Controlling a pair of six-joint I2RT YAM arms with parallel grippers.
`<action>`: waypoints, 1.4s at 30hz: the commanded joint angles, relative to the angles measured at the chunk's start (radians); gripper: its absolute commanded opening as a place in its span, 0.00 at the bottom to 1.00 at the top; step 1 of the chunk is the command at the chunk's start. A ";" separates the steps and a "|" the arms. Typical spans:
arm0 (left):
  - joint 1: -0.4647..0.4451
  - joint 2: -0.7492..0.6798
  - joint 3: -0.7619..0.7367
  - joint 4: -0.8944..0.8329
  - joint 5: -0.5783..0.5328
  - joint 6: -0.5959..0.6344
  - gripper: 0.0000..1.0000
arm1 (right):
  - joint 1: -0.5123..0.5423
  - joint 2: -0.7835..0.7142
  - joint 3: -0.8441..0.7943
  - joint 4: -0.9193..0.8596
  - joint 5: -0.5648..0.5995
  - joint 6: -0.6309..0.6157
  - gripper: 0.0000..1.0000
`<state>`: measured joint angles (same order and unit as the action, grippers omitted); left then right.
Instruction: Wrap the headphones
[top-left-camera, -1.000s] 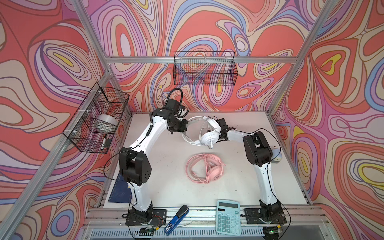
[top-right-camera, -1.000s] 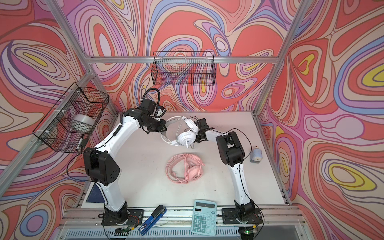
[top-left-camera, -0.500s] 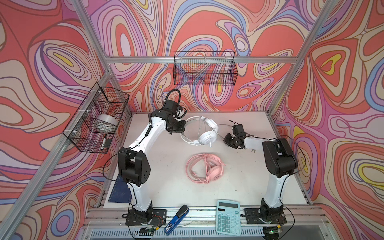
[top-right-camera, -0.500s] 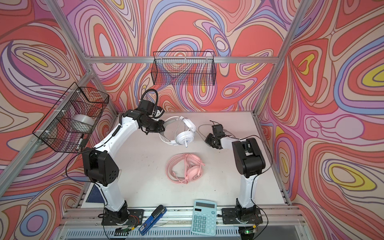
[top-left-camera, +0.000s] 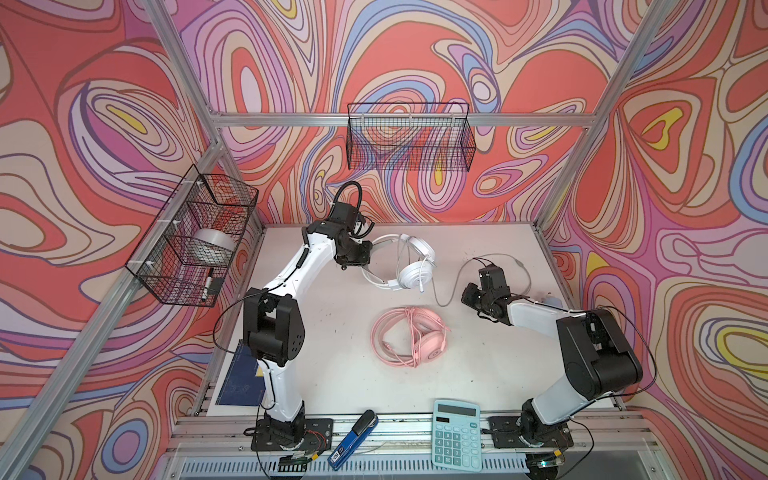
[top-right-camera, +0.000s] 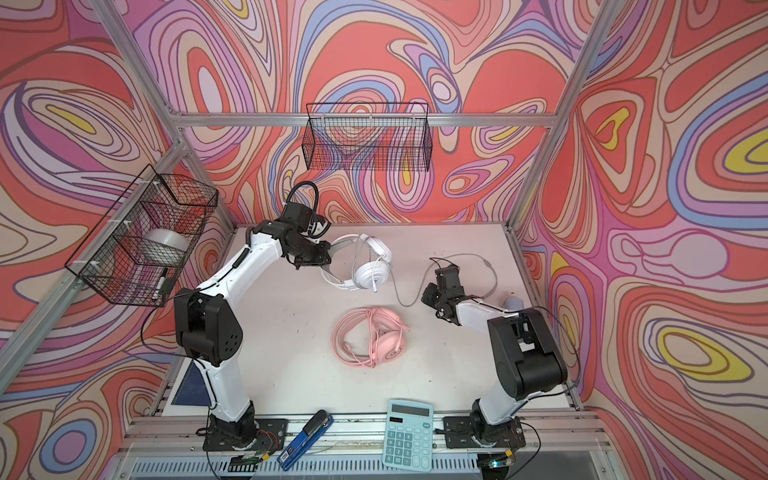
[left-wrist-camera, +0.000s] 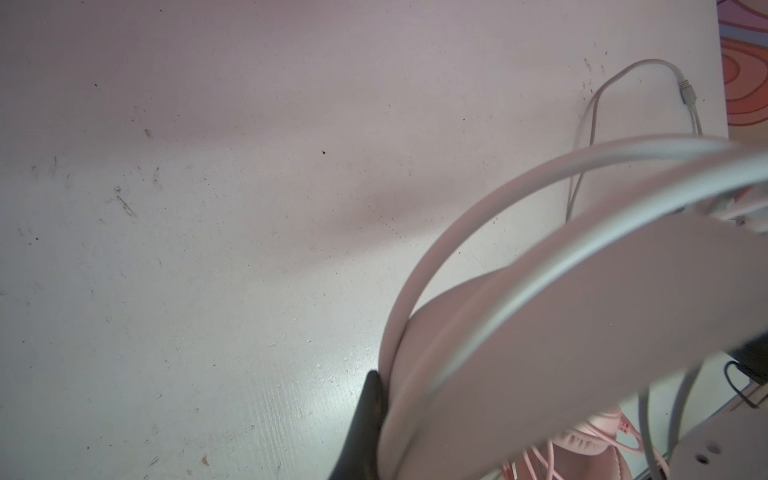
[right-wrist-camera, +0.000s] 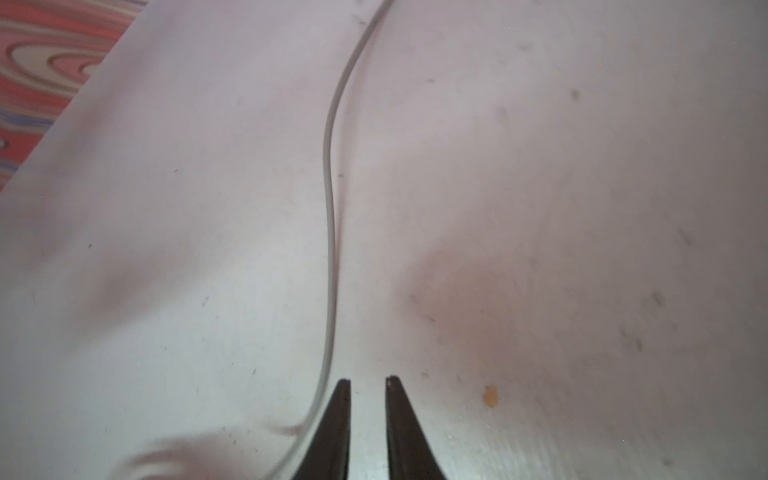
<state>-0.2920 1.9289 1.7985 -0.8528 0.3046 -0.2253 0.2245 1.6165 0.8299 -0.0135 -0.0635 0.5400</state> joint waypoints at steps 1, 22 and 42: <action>0.012 0.010 0.059 0.032 0.022 -0.029 0.00 | 0.000 -0.041 0.118 -0.094 -0.035 -0.369 0.27; 0.026 0.053 0.161 -0.008 0.019 -0.036 0.00 | -0.149 0.540 1.018 -0.818 -0.064 -1.361 0.53; 0.028 0.094 0.159 -0.022 0.031 -0.031 0.00 | -0.187 0.968 1.486 -0.574 -0.249 -0.736 0.65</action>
<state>-0.2684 2.0251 1.9545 -0.8757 0.2958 -0.2470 0.0387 2.5248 2.2810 -0.6136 -0.3145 -0.3290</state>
